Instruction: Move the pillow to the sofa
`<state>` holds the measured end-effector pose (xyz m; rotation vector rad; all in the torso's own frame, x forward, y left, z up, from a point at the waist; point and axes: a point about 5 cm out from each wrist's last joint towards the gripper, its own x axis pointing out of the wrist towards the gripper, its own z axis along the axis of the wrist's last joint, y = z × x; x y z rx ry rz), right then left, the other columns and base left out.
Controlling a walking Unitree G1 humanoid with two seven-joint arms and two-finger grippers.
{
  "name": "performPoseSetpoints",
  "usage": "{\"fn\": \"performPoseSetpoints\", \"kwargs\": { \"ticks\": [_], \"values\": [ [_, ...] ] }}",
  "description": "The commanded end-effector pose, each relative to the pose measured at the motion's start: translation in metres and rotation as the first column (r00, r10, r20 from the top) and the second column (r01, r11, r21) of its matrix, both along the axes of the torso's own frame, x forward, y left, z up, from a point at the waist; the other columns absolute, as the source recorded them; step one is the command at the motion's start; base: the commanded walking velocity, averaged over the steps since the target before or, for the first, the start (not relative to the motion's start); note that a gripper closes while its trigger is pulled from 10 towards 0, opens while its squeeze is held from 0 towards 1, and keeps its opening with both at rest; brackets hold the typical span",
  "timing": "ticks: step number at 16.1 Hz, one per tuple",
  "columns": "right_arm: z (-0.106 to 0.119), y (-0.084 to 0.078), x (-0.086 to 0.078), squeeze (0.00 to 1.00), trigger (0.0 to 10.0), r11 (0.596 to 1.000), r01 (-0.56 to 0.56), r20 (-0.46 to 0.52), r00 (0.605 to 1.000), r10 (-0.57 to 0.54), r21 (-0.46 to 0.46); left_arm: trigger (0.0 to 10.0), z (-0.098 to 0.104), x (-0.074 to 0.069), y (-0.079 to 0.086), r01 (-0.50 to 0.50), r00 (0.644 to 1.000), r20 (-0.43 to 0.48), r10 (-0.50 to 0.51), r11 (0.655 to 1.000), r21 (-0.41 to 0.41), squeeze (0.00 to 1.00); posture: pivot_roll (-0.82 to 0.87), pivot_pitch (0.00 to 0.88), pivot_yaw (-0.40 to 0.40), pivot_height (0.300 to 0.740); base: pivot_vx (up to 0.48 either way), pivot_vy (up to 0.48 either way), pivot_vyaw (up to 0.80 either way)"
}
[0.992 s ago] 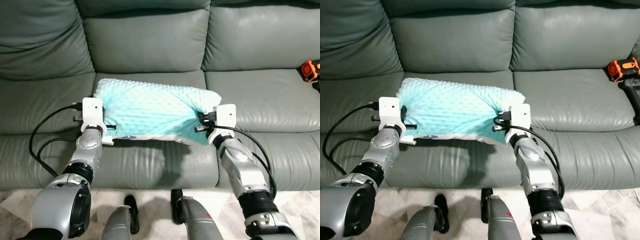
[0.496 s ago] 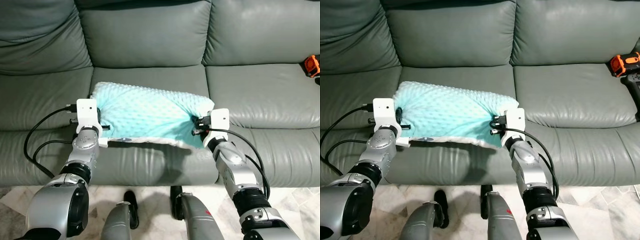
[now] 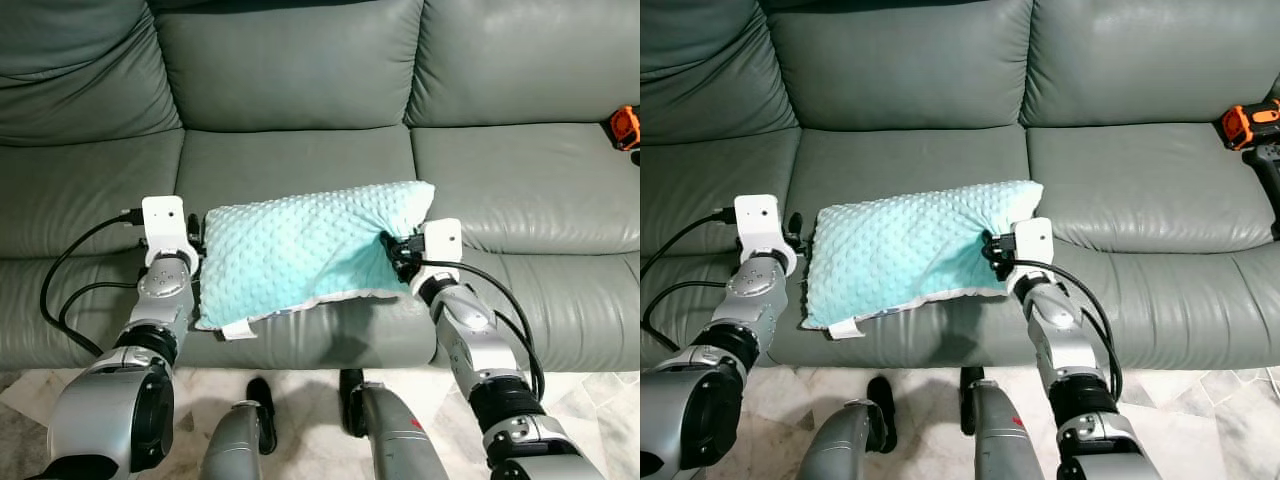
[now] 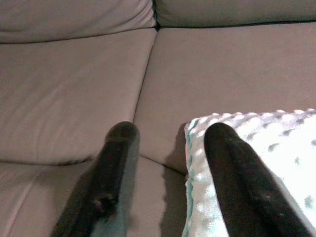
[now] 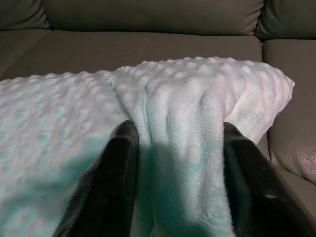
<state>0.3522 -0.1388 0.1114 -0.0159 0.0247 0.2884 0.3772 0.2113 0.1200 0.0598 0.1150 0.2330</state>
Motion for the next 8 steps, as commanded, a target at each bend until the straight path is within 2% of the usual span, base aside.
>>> {"fn": "performPoseSetpoints", "kwargs": {
  "ticks": [1,8],
  "values": [
    [-0.014,-0.002,-0.007,1.0,10.0,1.0,-0.006,-0.042,0.999,0.006,0.001,10.0,-0.017,-0.009,0.007,-0.021,0.998,-0.055,0.02,1.0,-0.008,1.0,-0.14,0.482,0.023,0.74,0.0,0.0,0.0],
    [-0.024,0.002,-0.014,1.0,10.0,1.0,-0.015,-0.07,0.997,0.016,0.006,10.0,-0.021,-0.015,0.013,-0.013,1.0,-0.018,0.012,0.998,-0.057,1.0,-0.12,0.488,0.028,0.74,0.0,0.0,0.0]
  ]
}}
